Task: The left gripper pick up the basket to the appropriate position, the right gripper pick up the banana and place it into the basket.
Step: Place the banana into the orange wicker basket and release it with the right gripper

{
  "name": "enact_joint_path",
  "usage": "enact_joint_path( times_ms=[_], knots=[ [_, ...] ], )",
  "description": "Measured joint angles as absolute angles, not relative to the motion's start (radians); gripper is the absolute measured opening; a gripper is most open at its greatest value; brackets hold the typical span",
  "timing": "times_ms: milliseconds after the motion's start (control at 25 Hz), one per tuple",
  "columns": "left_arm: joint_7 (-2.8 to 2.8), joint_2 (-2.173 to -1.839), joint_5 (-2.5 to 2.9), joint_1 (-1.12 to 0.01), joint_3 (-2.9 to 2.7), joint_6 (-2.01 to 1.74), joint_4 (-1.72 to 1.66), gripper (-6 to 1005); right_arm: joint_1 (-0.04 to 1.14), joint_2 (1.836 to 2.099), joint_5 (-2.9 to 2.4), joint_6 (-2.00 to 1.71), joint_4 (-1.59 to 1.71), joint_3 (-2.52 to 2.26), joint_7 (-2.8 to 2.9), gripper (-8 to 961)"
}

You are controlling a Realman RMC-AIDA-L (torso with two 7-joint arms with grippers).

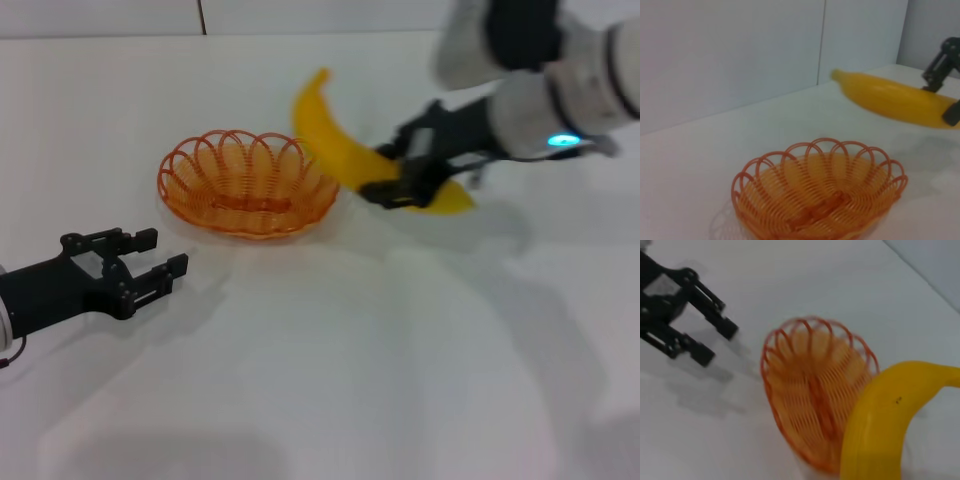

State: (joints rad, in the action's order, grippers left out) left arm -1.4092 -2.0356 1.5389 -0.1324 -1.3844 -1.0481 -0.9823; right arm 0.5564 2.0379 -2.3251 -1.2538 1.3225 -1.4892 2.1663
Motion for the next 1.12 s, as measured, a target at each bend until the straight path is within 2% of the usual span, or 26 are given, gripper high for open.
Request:
enact_joint_path(
  times_ms=[760,1120],
  knots=[
    [-1.411,-2.035,1.548,-0.183,-1.383,-1.048,-0.944,526,0.805,2.046,-2.325,-0.959,1.12,-1.796,2.236,483],
    [-1.411,-2.035,1.548,-0.187,-1.383,-1.051,-0.942,526,0.848,2.048,-2.323,-0.896,1.053,-1.843,2.245,487]
  ],
)
